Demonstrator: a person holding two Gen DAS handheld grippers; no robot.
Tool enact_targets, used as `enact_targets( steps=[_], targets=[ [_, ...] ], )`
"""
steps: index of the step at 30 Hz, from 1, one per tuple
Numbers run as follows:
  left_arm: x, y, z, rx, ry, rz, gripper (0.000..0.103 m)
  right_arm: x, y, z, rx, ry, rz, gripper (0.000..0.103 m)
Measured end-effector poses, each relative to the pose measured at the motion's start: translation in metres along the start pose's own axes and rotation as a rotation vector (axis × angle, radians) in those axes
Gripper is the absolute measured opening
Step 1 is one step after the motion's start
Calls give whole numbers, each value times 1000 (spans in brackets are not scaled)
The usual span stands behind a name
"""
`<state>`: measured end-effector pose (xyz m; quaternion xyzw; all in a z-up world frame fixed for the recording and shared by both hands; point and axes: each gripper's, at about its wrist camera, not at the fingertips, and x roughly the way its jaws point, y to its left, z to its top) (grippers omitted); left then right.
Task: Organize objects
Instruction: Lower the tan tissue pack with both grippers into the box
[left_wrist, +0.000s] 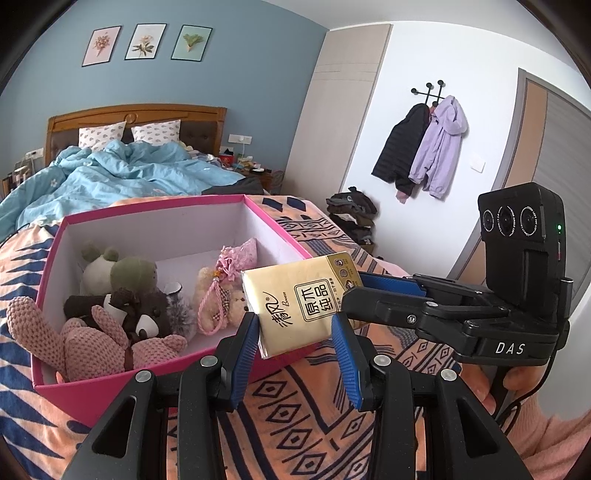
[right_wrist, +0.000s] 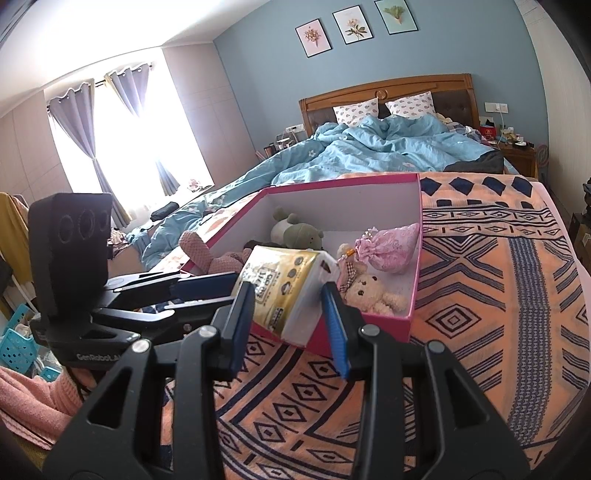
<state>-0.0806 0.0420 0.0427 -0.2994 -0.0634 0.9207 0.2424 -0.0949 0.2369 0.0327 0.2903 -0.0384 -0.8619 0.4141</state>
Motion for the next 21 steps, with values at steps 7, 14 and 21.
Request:
enact_targets(
  steps=[7,14,21],
  targets=[
    [4,2,3,-5,4,-5,40,3,-4,3,3,0,-6,41],
    [9,6,7,-13,8,-4,40,8,-8,6,12,5,-3,41],
    [14,8,10,-7,10,6,40,12,-13,10,20,3,-7,41]
  ],
)
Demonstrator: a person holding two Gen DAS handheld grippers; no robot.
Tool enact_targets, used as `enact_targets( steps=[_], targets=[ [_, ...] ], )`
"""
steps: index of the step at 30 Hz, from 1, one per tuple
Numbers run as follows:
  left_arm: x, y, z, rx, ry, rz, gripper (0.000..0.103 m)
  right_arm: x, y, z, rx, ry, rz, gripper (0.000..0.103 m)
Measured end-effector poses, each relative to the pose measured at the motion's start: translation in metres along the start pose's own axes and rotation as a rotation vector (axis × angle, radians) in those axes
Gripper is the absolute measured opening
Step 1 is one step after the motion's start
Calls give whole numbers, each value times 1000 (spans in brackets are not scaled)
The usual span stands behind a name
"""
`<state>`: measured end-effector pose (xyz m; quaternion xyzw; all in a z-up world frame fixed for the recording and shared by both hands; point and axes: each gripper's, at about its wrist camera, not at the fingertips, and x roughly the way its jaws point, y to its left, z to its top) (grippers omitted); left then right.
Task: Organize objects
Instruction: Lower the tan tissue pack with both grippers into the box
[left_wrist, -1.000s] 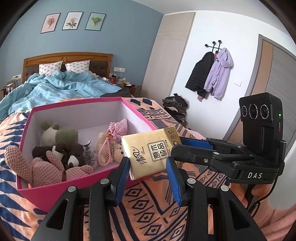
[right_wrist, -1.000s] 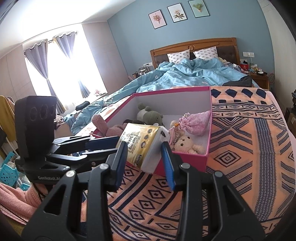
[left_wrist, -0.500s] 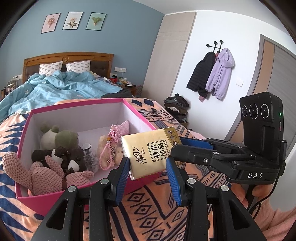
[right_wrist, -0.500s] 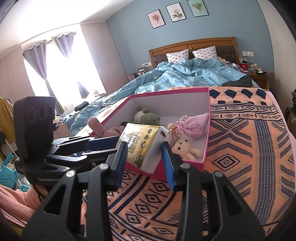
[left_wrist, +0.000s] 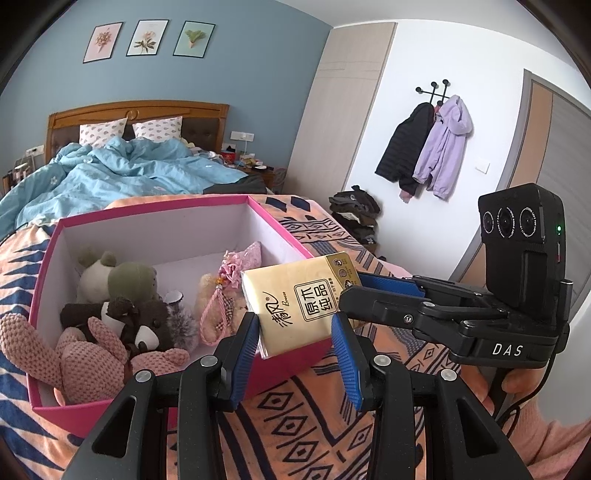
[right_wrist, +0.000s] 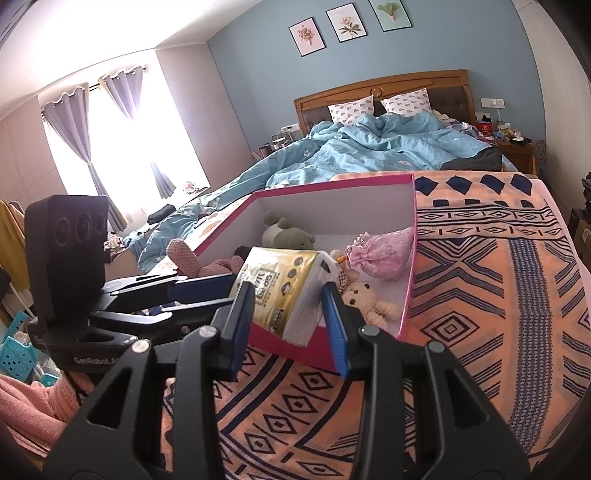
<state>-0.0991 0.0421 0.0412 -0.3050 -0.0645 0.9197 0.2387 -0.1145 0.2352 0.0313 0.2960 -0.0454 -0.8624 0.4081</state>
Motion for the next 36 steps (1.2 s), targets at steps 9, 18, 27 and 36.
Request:
enact_targets(
  steps=[9,18,27,36],
  targets=[
    [5,4,4,1,-3,15,40,3,-3,4,2,0,-1,41],
    [12,8,9,5,6,36,40,15,-9,12,8,8,-3,41],
    [19,13,10,0,16,46,40,25,-18,15,25,21,-5,41],
    [32,22,9,-15,40,62,40,38,-27,15,53,45,0,41]
  ],
)
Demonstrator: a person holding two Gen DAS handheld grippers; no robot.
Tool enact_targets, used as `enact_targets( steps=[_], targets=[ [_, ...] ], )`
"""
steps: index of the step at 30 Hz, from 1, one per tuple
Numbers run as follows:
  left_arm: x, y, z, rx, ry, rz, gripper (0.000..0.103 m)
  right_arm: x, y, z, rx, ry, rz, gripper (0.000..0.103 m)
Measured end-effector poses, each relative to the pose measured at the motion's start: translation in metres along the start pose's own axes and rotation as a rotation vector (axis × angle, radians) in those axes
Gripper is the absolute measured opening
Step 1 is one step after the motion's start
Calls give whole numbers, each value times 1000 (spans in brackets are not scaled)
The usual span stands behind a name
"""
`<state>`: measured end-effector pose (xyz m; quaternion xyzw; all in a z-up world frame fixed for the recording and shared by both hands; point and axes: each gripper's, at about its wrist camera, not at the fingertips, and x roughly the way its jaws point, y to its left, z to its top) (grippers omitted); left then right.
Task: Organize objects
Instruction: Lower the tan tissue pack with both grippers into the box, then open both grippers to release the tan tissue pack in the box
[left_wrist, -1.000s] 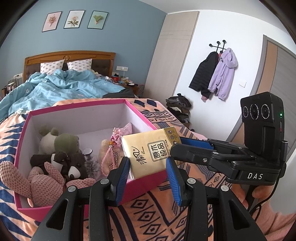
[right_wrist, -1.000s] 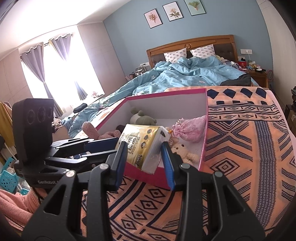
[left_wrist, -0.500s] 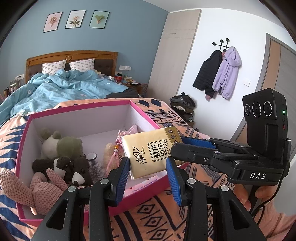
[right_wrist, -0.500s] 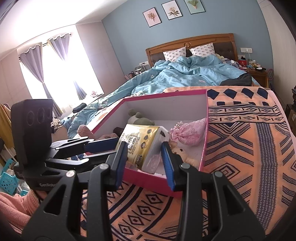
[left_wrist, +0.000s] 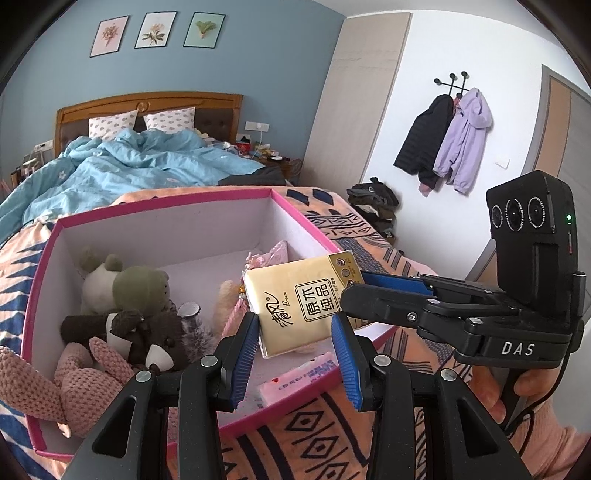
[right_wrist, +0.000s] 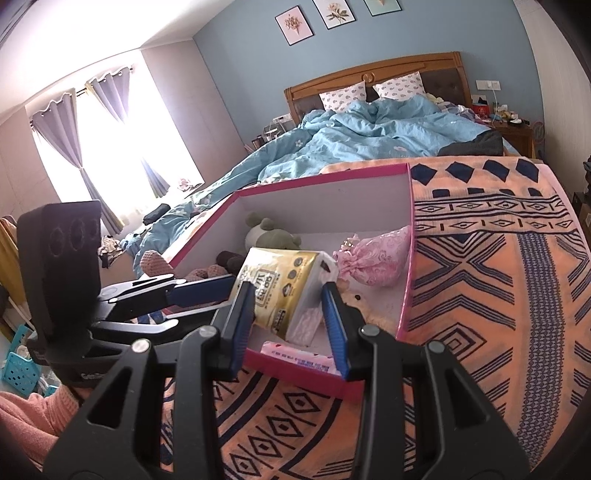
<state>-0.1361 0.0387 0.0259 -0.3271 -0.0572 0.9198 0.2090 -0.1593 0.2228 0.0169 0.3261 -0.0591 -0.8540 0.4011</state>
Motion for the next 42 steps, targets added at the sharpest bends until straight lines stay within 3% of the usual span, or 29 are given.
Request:
enact_targets(
  steps=[42],
  targets=[
    [33,17,-7,-69,82,25,40,35,-1,-2,-17,77,-88,41]
  ],
)
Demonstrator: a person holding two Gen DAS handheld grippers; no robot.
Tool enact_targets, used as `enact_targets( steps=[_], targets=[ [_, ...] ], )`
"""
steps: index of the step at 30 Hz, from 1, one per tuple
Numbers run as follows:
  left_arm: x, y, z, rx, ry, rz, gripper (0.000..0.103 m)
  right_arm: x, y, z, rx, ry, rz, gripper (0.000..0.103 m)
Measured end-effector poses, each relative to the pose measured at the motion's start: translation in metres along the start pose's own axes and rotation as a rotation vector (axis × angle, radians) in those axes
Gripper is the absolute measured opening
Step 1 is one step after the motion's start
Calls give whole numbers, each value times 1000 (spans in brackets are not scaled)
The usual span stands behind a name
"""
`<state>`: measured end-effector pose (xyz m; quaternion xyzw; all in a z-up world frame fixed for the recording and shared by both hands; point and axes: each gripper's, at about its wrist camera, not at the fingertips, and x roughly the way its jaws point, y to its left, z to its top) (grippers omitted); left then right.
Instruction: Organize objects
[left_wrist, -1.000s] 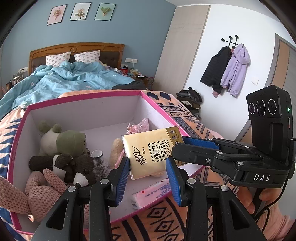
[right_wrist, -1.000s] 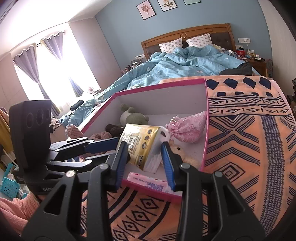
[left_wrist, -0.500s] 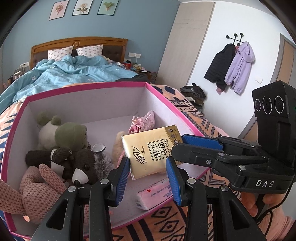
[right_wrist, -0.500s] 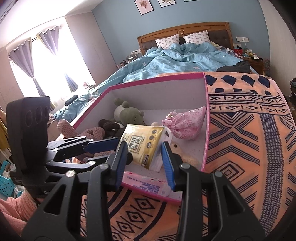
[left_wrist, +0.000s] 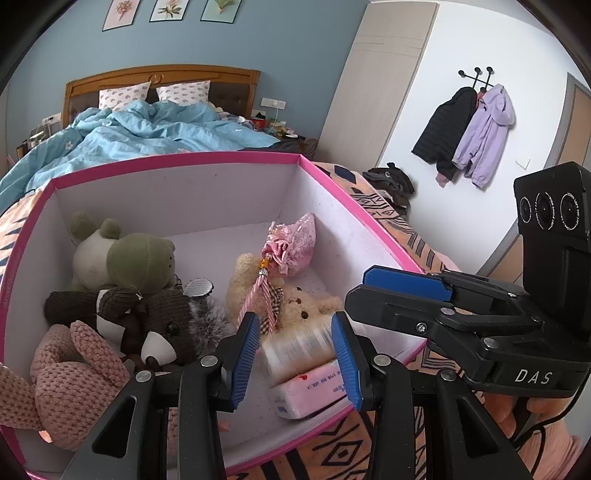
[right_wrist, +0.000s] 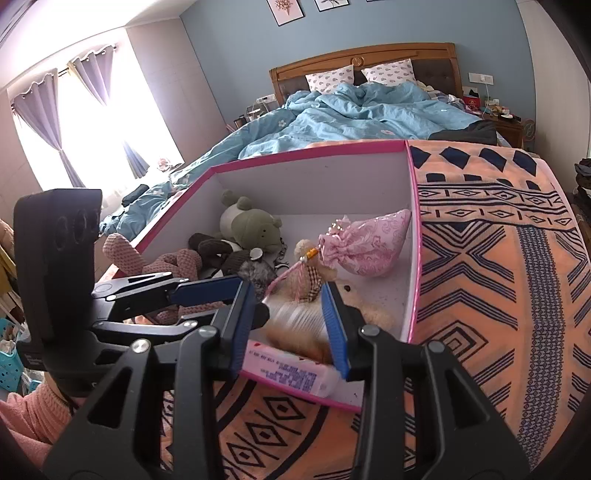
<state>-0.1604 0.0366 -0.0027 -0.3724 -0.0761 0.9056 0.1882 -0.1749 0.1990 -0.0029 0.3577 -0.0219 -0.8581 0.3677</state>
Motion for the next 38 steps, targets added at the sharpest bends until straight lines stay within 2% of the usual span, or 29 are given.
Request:
enact_targets(
  steps=[4,6,8,9,10,11,12,15,17,21,28,33,38],
  targets=[
    [-1,1,-1,-5,-10,6,40,-1,0,-1,-1,-4,-7,41],
    [-6,-1,-4,8,-25,16,46,-2,1,-2,0,-9,-11,41],
    [-13,-3,-7,20,-45,48,61,-7,3,-5,-3,-24,-16,42],
    [-19,-4,-10,25,-62,69,66,-11,5,-7,-15,-35,-14,48],
    [-25,-4,-13,29,-79,79,76,-16,8,-10,-25,-51,-16,54],
    [-34,-3,-18,25,-102,96,89,-23,10,-13,-34,-72,-27,68],
    [-41,-2,-21,21,-120,105,92,-29,12,-16,-39,-93,-42,78],
    [-65,-3,-35,30,-172,144,93,-46,20,-31,-58,-143,-69,87],
    [-81,-6,-45,25,-203,160,103,-52,26,-42,-68,-148,-103,90],
    [-103,-11,-65,9,-273,198,103,-58,38,-66,-83,-152,-171,98],
    [-101,-13,-95,-11,-185,243,103,-56,61,-93,-96,-117,-179,99],
    [-105,-8,-110,-43,-181,260,103,-52,68,-102,-93,-97,-181,99],
    [-107,-8,-117,-44,-183,315,103,-50,74,-108,-95,-93,-189,99]
  ],
)
